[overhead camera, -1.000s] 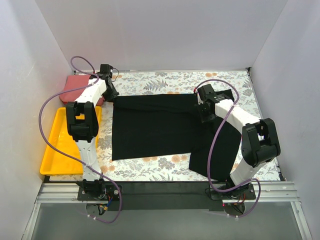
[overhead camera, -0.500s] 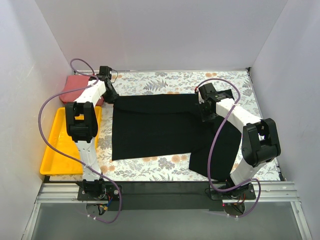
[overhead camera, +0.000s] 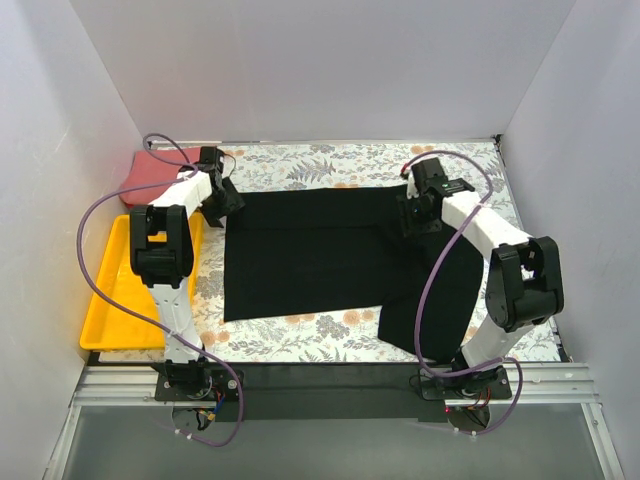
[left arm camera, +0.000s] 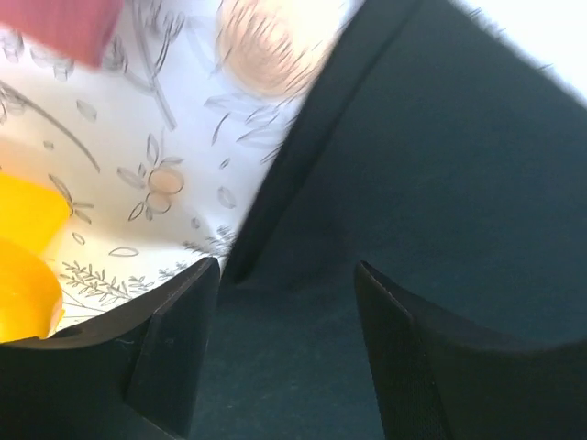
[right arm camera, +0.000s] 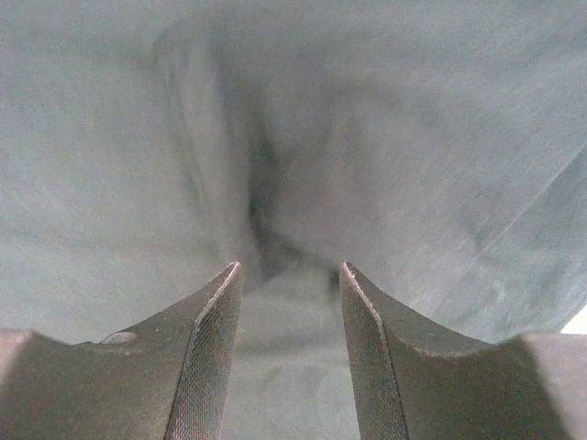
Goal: Fold and stack the t-shirts
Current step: Fold the tshirt
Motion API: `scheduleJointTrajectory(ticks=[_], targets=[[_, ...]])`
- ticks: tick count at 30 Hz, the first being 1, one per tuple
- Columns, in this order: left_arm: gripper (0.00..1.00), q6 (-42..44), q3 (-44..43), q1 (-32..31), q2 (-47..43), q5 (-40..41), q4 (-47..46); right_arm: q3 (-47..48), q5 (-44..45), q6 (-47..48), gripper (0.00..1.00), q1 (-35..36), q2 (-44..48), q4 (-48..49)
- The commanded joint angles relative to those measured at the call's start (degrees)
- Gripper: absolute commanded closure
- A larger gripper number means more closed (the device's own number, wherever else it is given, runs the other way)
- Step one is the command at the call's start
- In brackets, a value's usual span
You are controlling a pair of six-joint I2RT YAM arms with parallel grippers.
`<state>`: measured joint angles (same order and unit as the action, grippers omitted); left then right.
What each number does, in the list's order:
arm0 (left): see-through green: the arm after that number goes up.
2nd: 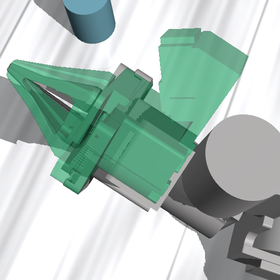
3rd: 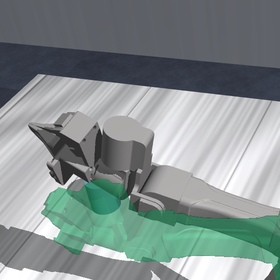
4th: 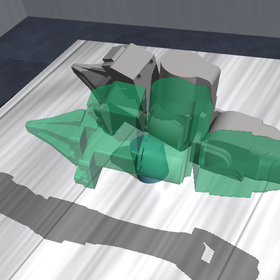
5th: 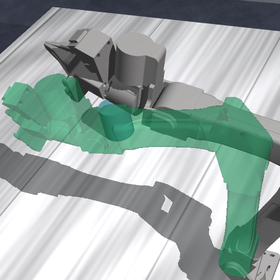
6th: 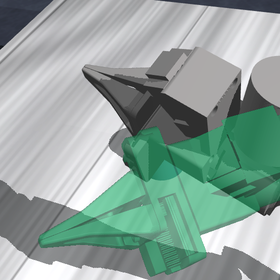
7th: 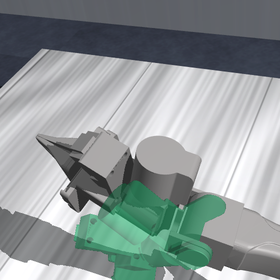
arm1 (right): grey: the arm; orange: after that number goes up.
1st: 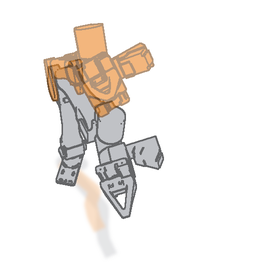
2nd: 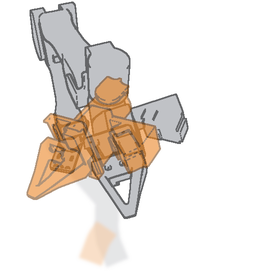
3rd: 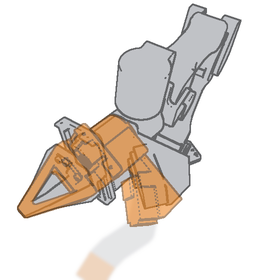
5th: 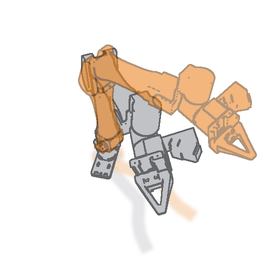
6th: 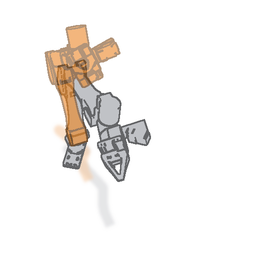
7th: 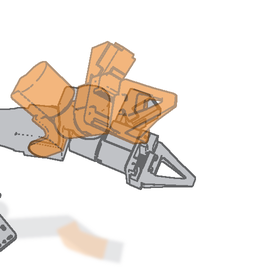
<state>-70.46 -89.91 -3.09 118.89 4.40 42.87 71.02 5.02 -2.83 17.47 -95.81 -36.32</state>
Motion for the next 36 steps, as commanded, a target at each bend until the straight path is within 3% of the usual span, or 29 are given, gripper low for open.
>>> scheduleJointTrajectory(ticks=[1, 3, 6, 9, 19, 26, 30, 36], targets=[[0.42, -1.08, -4.31, 0.28, -6.04, 0.26, -2.70, 5.26, -8.23, -4.45, 0.47, -6.56, -0.69, 6.75], [0.45, -1.35, -4.22, 0.11, -6.04, -1.32, -5.76, 4.83, -10.72, -8.31, 0.50, -11.55, -1.22, 10.89], [0.52, -0.74, -3.79, -0.51, -4.73, -2.03, -9.28, 4.21, -14.85, -12.62, 0.61, -16.84, -3.94, 18.81], [0.53, -0.12, -3.61, -0.95, -2.18, -3.08, -11.84, 6.13, -18.89, -15.27, 0.64, -22.47, -8.68, 23.29], [0.57, 0.06, -4.48, -1.21, 5.81, -2.21, -15.36, 13.87, -25.23, -17.29, 0.64, -29.25, -24.76, 30.51], [0.62, -1.61, -12.29, -1.13, 14.85, -0.36, -11.95, 18.18, -27.16, -20.28, 0.63, -35.13, -33.64, 32.62], [0.63, -2.84, -20.72, -1.04, 19.97, 0.25, -9.21, 20.20, -27.78, -21.60, 0.63, -37.60, -35.58, 32.89], [0.60, -3.29, -23.65, -1.04, 21.39, -0.44, -8.50, 19.59, -26.55, -19.94, 0.62, -38.74, -33.13, 32.54]])
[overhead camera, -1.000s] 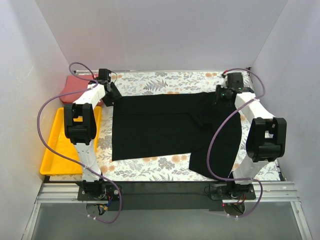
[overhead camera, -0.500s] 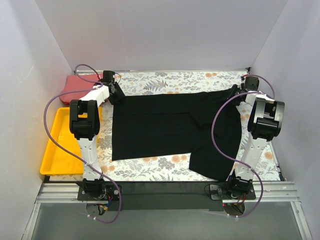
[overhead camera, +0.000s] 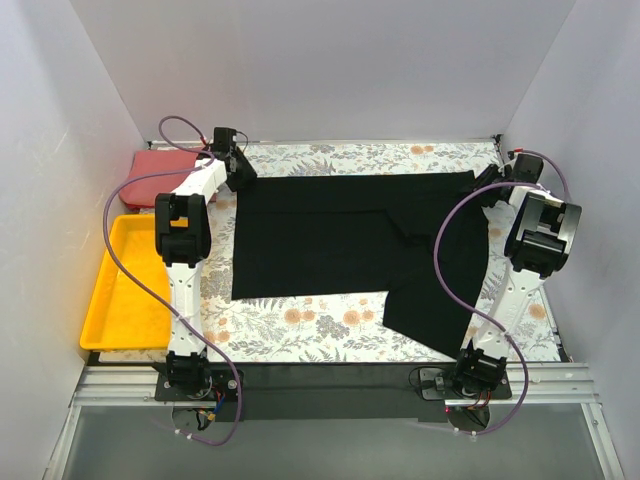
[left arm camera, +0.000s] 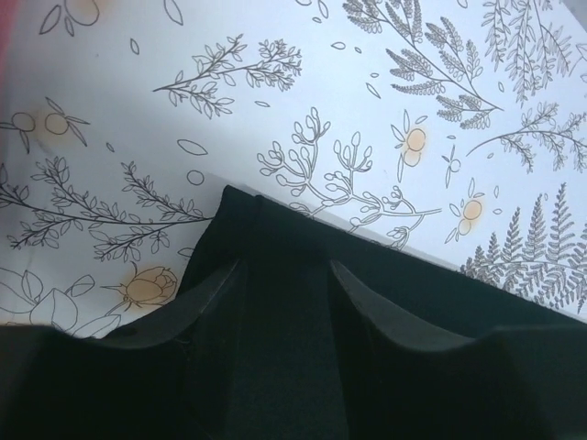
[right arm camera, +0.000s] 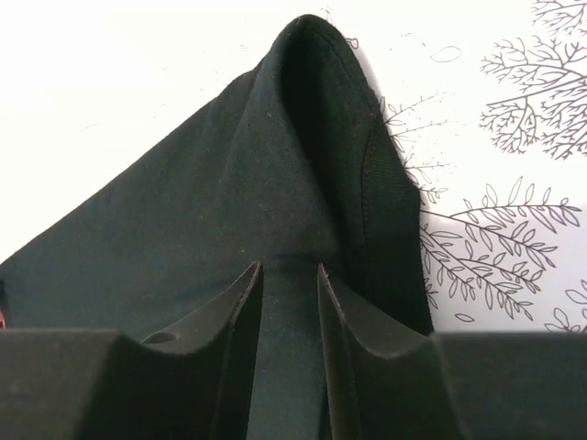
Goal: Fold and stack the t-shirts
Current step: Fold the tshirt
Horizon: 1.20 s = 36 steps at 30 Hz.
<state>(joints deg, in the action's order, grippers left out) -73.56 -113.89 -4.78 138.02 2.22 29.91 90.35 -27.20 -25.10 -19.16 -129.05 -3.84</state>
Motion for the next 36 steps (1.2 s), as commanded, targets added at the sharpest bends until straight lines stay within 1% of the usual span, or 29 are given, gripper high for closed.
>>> scheduleJointTrajectory(ticks=[1, 3, 4, 7, 9, 10, 11, 13, 14, 16, 17, 18, 20, 21, 22, 23, 24, 25, 26, 28, 29, 31, 32, 36], targets=[[0.54, -0.09, 0.68, 0.64, 1.74, 0.87, 4.19, 0.10, 5.67, 2.77, 0.61, -2.11, 0.73, -0.12], [0.48, 0.34, 1.73, 0.64, 0.33, 0.07, 2.35, -0.61, 5.58, 4.09, 0.61, -2.02, 3.10, -0.29], [0.43, 1.04, 2.26, 0.64, -1.68, -0.28, 1.82, -1.57, 5.58, 4.62, 0.60, -2.02, 4.15, -0.56], [0.34, 2.62, 2.79, 0.56, -5.37, -1.16, 0.41, -3.41, 6.28, 7.17, 0.57, -1.50, 10.11, -2.13], [0.30, 3.33, 2.70, 0.21, -7.58, -1.43, 0.15, -4.30, 8.12, 10.33, 0.54, -0.18, 12.85, -4.06], [0.28, 3.60, 2.79, 0.03, -10.02, -1.51, -0.11, -5.52, 9.00, 11.29, 0.53, 0.43, 14.34, -5.12], [0.26, 4.56, 2.88, -0.49, -11.26, -1.17, -0.12, -6.49, 11.27, 12.96, 0.53, 2.18, 17.75, -6.78], [0.25, 5.26, 3.84, -1.29, -13.99, -0.03, -0.47, -8.95, 14.18, 14.72, 0.51, 4.64, 21.55, -8.46], [0.25, 5.79, 4.72, -2.25, -16.79, 0.59, -0.64, -11.31, 18.02, 16.47, 0.50, 7.87, 25.39, -10.38], [0.25, 6.06, 8.14, -3.30, -20.23, 2.26, -0.73, -14.48, 21.38, 17.98, 0.48, 11.67, 29.37, -11.63], [0.25, 5.80, 9.81, -4.44, -23.81, 2.70, -0.91, -17.19, 25.32, 19.20, 0.48, 16.12, 32.78, -12.24], [0.25, 5.71, 14.26, -4.97, -25.76, 3.57, -1.17, -18.35, 26.92, 19.74, 0.47, 18.34, 34.29, -13.90], [0.24, 5.62, 19.55, -7.16, -30.06, 4.37, -2.65, -20.64, 30.09, 20.61, 0.46, 24.57, 37.90, -15.14], [0.24, 5.62, 22.89, -7.87, -34.00, 4.63, -3.19, -22.82, 30.62, 20.88, 0.46, 26.43, 39.13, -16.11], [0.24, 5.53, 28.57, -8.66, -36.30, 4.55, -3.80, -24.15, 31.32, 21.23, 0.46, 28.11, 41.06, -16.38], [0.24, 5.45, 32.11, -9.89, -38.41, 4.38, -4.94, -25.30, 32.46, 22.02, 0.45, 31.34, 41.86, -16.55], [0.24, 5.44, 35.28, -10.51, -42.61, 4.46, -5.65, -27.31, 33.26, 22.37, 0.44, 32.94, 42.39, -16.73], [0.24, 5.44, 41.49, -11.21, -44.48, 4.64, -6.35, -28.11, 33.96, 22.64, 0.43, 34.26, 42.92, -17.17], [0.24, 5.53, 44.25, -12.00, -46.24, 4.64, -7.31, -28.99, 35.53, 23.08, 0.43, 36.62, 42.92, -17.17], [0.24, 5.71, 49.43, -12.89, -51.24, 4.99, -7.94, -30.57, 36.86, 23.52, 0.43, 38.05, 41.88, -17.26], [0.24, 5.71, 53.73, -13.33, -52.83, 5.51, -8.55, -30.75, 38.09, 23.87, 0.43, 38.92, 41.34, -17.17], [0.24, 6.23, 57.97, -13.59, -57.04, 5.87, -9.34, -30.84, 39.15, 24.31, 0.43, 39.46, 39.51, -17.08], [0.24, 6.58, 61.55, -13.68, -58.29, 6.30, -10.13, -30.67, 39.59, 24.83, 0.44, 39.81, 38.80, -17.08], [0.24, 7.38, 68.25, -13.77, -62.34, 9.54, -13.99, -29.88, 40.29, 24.93, 0.48, 40.69, 35.46, -15.94]])
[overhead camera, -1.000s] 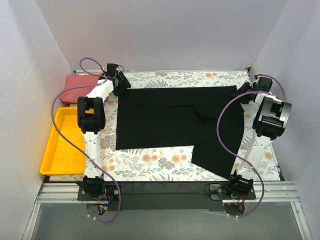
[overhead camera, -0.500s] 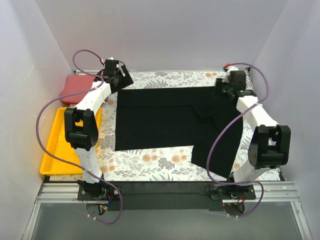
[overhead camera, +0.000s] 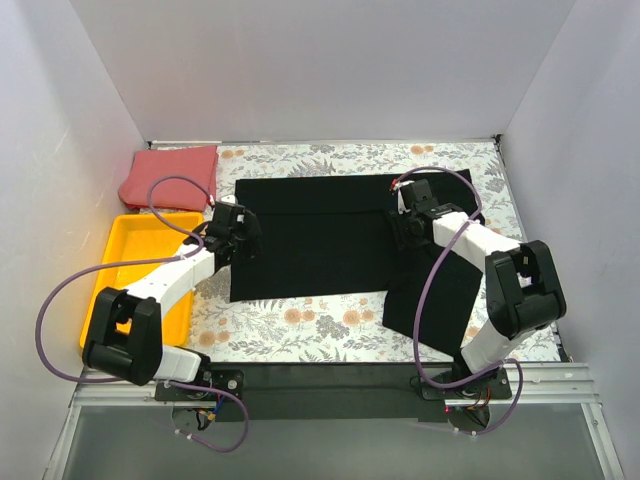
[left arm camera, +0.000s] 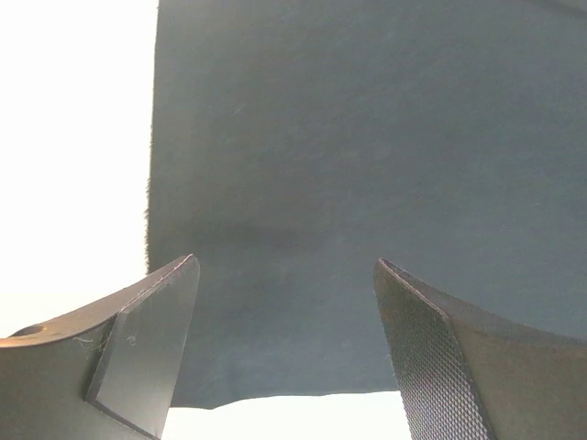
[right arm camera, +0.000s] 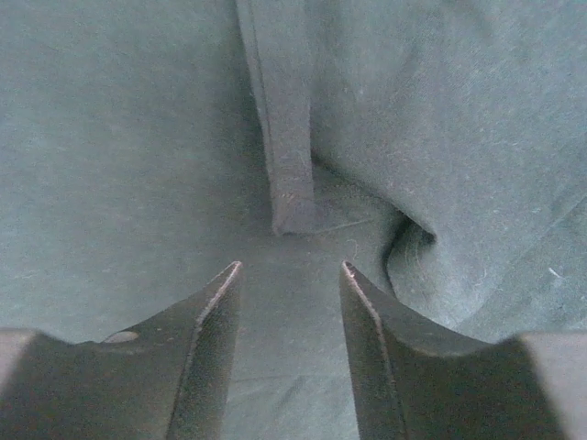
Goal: Fold and stack the t-shirts
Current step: Fold the tshirt
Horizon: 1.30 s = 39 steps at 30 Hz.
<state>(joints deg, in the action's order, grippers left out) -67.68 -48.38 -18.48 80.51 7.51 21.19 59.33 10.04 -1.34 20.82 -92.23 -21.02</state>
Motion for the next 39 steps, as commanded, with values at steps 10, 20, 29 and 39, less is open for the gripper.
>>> scheduleJointTrajectory(ticks=[10, 20, 29, 39], targets=[[0.26, 3.17, 1.71, -0.06, -3.34, 7.26, -6.78, 5.71, 6.83, 4.33, 0.64, 2.38, -7.70, 1.86], [0.27, 3.17, 1.36, -0.06, -2.38, 6.03, -6.78, 5.27, 14.64, 7.31, 0.71, 4.14, -7.88, 1.33], [0.27, 3.26, 1.45, -0.06, -2.11, 5.32, -6.86, 6.50, 18.79, 10.22, 0.65, 6.69, -11.13, 2.12], [0.27, 3.43, 1.62, -0.06, -1.59, 4.97, -6.78, 9.57, 13.25, 9.87, 0.99, 7.66, -8.94, -2.71]])
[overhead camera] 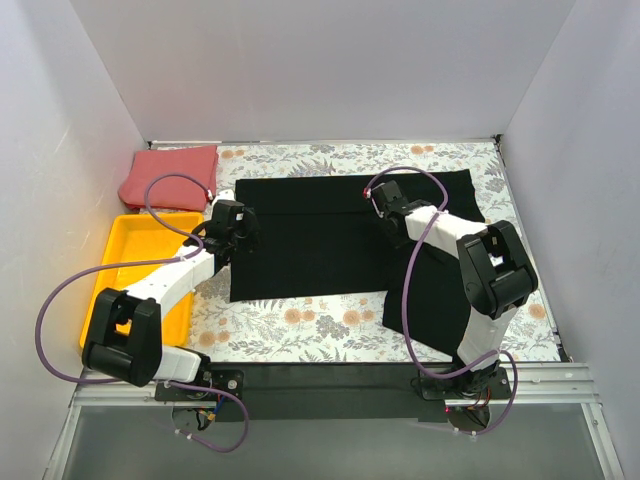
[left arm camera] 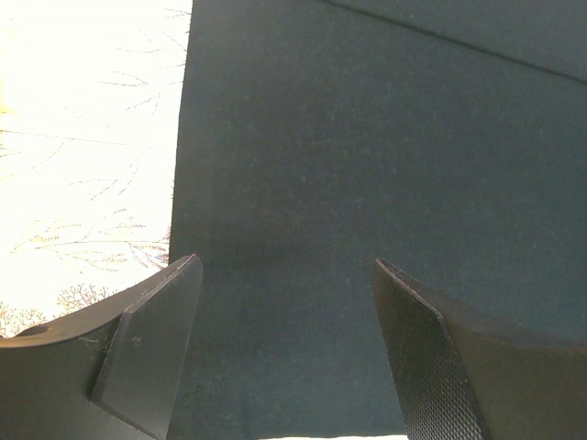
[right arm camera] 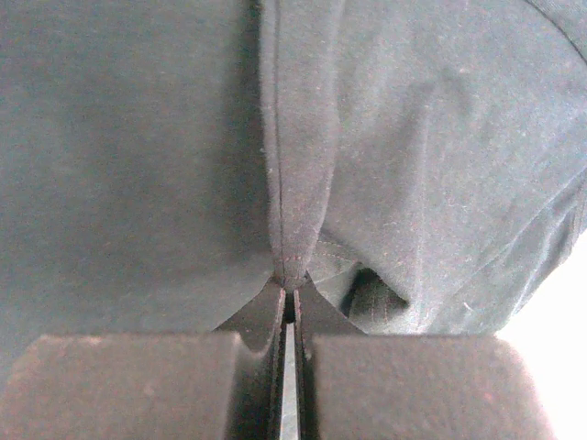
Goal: Fold and stack the t-shirts
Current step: Fold the tshirt
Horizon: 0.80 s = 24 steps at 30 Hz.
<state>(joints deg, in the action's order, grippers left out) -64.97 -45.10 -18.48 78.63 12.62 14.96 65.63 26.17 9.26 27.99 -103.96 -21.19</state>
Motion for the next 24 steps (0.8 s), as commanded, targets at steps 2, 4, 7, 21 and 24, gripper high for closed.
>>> scheduleJointTrajectory(ticks=[2, 4, 7, 21, 24], targets=[[0.27, 0.81, -1.66, -0.06, 0.30, -0.23, -0.55, 4.42, -4.72, -1.52, 0.99, 0.58, 2.63, -4.29], [0.27, 0.81, -1.83, -0.06, 0.56, -0.58, -0.63, 6.88, -6.13, -1.87, 0.99, 0.58, 1.32, -7.36], [0.27, 0.98, -1.92, -0.06, 0.82, -1.19, -0.46, 10.48, -8.85, -2.57, 0.98, 0.58, -1.23, -11.66], [0.27, 1.16, -2.10, 0.02, 1.17, -2.43, -0.02, 12.96, -13.88, -8.72, 0.48, -1.96, 3.58, -16.87], [0.27, 1.16, -2.10, -0.06, 1.00, -2.51, -0.11, 8.22, -15.18, -15.22, 0.48, -7.84, 8.41, -15.12]])
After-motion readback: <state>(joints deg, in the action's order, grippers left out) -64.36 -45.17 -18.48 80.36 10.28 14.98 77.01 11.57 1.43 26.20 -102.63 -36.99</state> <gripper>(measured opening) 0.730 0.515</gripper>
